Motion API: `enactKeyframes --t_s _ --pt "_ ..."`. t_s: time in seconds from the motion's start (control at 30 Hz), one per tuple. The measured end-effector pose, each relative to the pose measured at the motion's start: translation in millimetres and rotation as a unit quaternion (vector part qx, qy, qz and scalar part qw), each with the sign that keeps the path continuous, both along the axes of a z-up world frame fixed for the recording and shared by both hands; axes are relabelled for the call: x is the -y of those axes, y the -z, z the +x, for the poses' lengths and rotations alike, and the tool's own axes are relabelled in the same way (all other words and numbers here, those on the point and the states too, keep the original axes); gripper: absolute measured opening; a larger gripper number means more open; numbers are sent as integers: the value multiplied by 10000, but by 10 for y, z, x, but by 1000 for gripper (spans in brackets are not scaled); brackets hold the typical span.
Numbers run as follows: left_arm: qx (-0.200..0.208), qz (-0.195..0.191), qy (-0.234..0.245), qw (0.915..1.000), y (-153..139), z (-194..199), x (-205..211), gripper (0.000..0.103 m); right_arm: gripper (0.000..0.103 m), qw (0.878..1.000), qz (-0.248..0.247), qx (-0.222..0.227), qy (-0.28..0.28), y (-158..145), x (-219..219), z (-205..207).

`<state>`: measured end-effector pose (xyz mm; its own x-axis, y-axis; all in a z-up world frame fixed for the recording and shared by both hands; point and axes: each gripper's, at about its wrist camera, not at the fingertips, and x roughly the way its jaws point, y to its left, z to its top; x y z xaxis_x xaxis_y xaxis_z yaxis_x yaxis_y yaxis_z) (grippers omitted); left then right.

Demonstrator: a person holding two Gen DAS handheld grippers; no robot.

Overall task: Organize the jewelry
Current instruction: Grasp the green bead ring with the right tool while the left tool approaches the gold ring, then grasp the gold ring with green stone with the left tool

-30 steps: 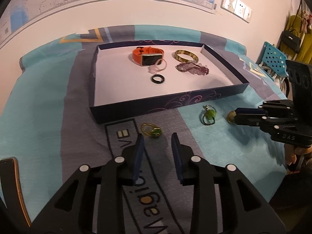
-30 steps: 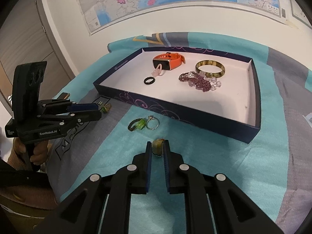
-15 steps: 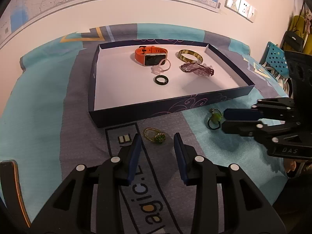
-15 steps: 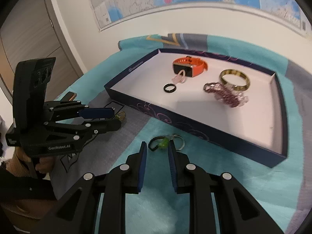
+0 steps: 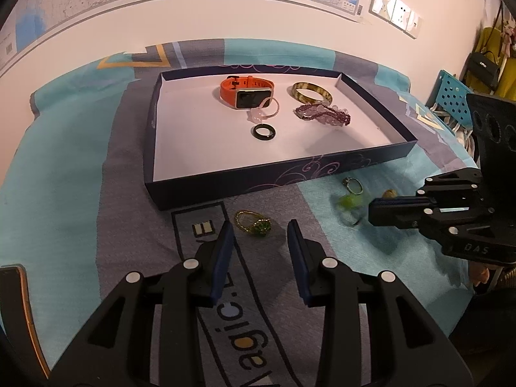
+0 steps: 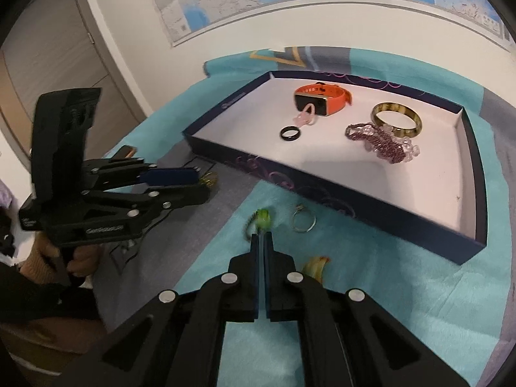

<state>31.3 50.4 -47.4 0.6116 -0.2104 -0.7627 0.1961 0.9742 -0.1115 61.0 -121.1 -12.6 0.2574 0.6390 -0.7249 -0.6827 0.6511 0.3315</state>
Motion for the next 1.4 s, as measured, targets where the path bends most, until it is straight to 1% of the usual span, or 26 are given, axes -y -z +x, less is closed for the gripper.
enactKeyframes --t_s 0.1,0.2,0.23,0.27,0.3,0.33,0.63,0.73,0.8,0.83,0.97,1.13,1.27,1.3,1.33,1.4 --pt "-14 17 7 10000 7 8 9 34 2 10000 -52 -22 -25 13 25 -40" --pt "-21 8 -9 10000 6 30 5 34 9 10000 -8 -14 30 8 22 -36" --pt "-24 15 -11 10000 7 42 7 34 13 10000 34 -5 36 -7 12 -28" --pt "-28 23 -13 10000 6 51 13 34 21 10000 66 21 50 -23 -1 -20" --pt "-30 31 -13 10000 8 58 15 34 25 9999 73 64 64 -37 -22 -10" --pt "-33 56 -8 10000 8 67 31 34 25 9999 69 85 58 -39 -36 -4" --pt "-62 79 -6 9999 18 99 52 32 25 9997 -159 133 122 26 -168 66" --pt "-77 51 7 10000 18 99 54 25 26 9996 -204 177 88 37 -187 56" --pt "-79 43 28 10000 21 94 57 23 16 9996 -196 185 49 37 -194 50" --pt "-77 43 34 10000 22 90 58 23 7 9997 -196 169 28 42 -194 48" --pt "-85 -1 77 9999 26 74 64 19 4 9998 -109 157 18 29 -151 33" --pt "-89 -56 133 9999 23 47 66 17 4 10000 12 71 23 11 -58 -15" --pt "-68 -39 142 9999 16 18 80 17 4 9999 141 -34 58 8 23 -40" --pt "-49 6 92 9999 16 20 77 18 4 9998 156 -38 85 5 41 -43" --pt "-43 15 71 10000 14 27 72 25 4 9998 168 -47 106 3 51 -41" --pt "-33 15 45 10000 5 41 67 26 4 9996 236 -85 130 -1 75 -35"
